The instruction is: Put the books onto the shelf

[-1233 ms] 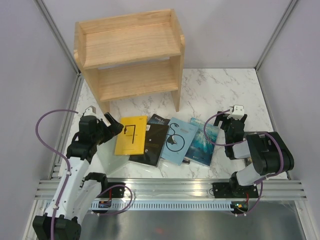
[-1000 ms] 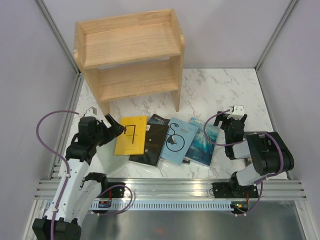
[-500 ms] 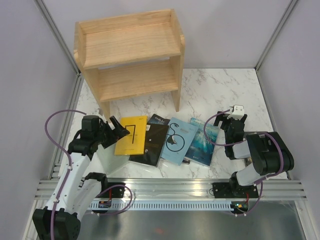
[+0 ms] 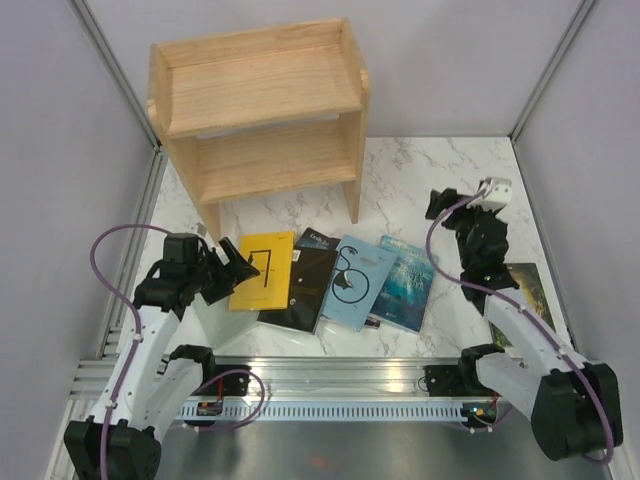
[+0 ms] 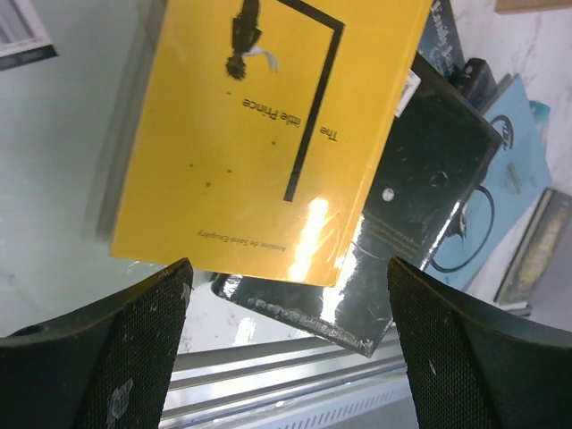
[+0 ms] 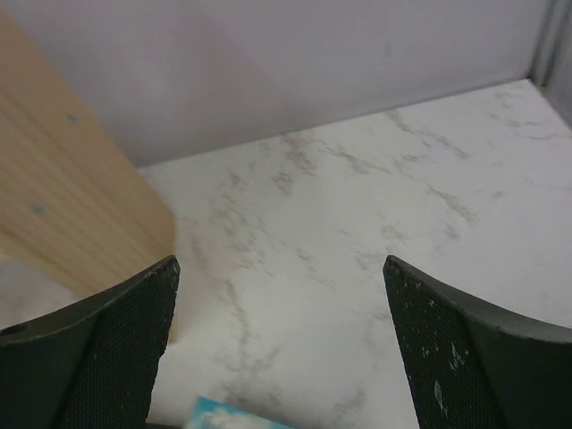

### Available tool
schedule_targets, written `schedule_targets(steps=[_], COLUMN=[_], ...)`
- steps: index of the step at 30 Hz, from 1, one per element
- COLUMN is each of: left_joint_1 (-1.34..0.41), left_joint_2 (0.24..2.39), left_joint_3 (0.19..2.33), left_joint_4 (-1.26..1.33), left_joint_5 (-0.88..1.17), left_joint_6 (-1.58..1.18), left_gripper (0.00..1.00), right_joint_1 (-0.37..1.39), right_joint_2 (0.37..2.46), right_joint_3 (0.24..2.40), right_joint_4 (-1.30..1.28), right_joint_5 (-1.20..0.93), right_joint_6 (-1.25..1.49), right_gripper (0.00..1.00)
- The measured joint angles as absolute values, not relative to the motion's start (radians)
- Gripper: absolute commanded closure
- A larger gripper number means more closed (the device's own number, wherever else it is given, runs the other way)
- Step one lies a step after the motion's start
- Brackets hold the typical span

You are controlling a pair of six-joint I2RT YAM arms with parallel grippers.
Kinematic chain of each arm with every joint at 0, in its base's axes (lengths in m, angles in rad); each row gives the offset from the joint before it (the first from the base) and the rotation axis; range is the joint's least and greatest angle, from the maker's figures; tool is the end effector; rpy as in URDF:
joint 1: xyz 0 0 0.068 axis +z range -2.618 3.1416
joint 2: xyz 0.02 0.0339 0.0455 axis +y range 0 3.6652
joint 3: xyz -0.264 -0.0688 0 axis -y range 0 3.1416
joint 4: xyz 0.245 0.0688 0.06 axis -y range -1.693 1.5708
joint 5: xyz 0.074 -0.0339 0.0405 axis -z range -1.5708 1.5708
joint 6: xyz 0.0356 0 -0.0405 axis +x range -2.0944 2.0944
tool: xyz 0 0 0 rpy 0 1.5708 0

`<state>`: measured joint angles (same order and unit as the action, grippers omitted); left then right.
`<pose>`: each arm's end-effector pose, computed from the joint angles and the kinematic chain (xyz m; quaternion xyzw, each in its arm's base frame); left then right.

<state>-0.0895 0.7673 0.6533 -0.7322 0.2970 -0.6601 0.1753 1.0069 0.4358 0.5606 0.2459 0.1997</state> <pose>0.1503 -0.0239 0.2476 -0.2100 0.9022 -0.2571 0.2755 0.2240 0.0309 0.2535 0.0949 0.7043 0.0445 0.7021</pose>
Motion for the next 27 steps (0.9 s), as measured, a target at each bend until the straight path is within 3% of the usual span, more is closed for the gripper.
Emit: schedule_targets(steps=[4, 6, 11, 16, 19, 27], left_joint_1=[-0.105, -0.119, -0.133, -0.133, -0.133, -0.133], left_joint_2=[0.784, 0.787, 0.791, 0.822, 0.851, 0.896], left_joint_3=[0.699, 0.724, 0.762, 0.809, 0.839, 0.846], left_joint_4=[-0.789, -0.796, -0.816, -0.839, -0.852, -0.875], left_joint_5=[0.229, 0.206, 0.168, 0.121, 0.095, 0.036], left_joint_6=[-0.669, -0.670, -0.670, -0.666, -0.651, -0.637], left_gripper=[0.09, 0.09, 0.08, 0.08, 0.07, 0.06], right_joint_1=[0.210, 0.209, 0.192, 0.325, 0.371, 0.598], right_joint_2=[0.962, 0.959, 1.013, 1.159, 1.262, 1.459], right_joint_3=[0.782, 0.850, 0.580, 0.659, 0.791, 0.983], right_joint_4=[0.190, 0.115, 0.334, 0.092, 0.132, 0.110], right_joint_5=[0.112, 0.028, -0.271, -0.307, -0.385, -0.355], right_joint_6=[0.466, 0.621, 1.098, 1.161, 1.172, 1.081], right_gripper=[0.02, 0.02, 0.02, 0.02, 0.02, 0.02])
